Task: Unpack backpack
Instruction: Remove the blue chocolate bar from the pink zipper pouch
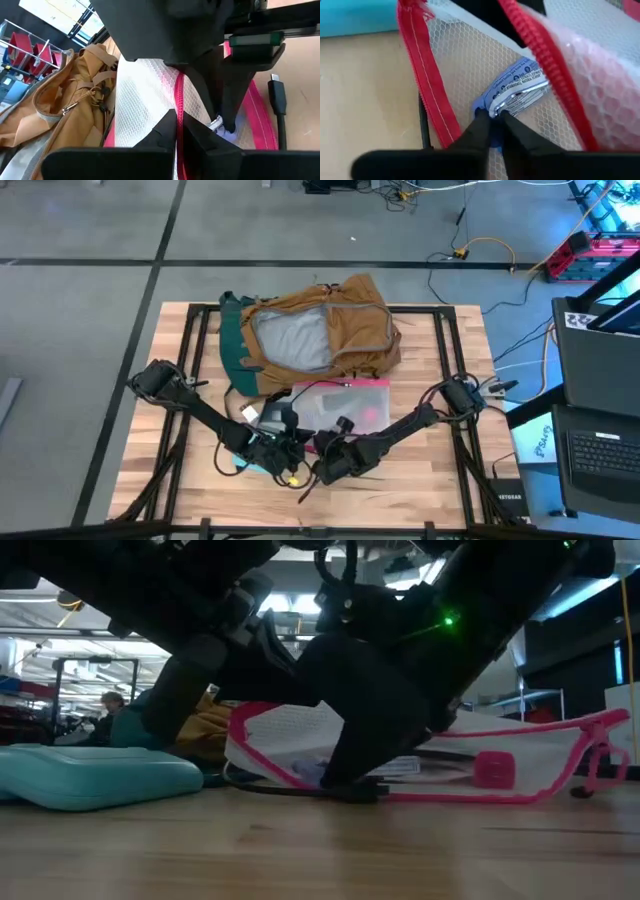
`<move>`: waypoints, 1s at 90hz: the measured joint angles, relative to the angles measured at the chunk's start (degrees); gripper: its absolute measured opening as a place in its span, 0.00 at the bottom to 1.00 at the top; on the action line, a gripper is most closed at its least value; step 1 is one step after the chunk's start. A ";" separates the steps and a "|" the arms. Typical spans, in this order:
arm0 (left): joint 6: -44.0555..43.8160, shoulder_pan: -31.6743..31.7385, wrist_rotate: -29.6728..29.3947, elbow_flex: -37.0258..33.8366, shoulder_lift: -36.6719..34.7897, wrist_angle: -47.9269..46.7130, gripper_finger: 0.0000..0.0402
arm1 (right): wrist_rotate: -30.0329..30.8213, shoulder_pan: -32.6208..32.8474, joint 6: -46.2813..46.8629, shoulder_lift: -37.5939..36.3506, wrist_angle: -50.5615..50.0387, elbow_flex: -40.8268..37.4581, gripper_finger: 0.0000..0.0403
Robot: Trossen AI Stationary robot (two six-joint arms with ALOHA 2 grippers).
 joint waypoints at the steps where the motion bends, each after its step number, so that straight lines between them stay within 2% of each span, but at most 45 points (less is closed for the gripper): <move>1: 0.00 0.00 0.00 0.00 0.00 0.01 0.00 | -0.01 0.00 0.00 0.00 0.00 0.00 0.03; 17: 0.00 0.00 0.00 0.00 0.00 -0.22 0.00 | -0.54 0.60 -0.10 0.26 -3.39 2.15 0.01; 44: -0.02 -0.04 0.09 0.00 0.00 -0.65 0.00 | 0.86 5.93 2.47 0.65 -20.07 13.14 0.00; 62: -0.31 0.00 0.07 0.00 0.00 -1.30 0.00 | 3.93 10.64 9.56 0.63 -31.84 19.65 0.00; 90: -0.54 0.33 0.02 0.00 0.00 -1.38 0.00 | 7.21 17.27 22.04 0.46 -45.81 25.38 0.00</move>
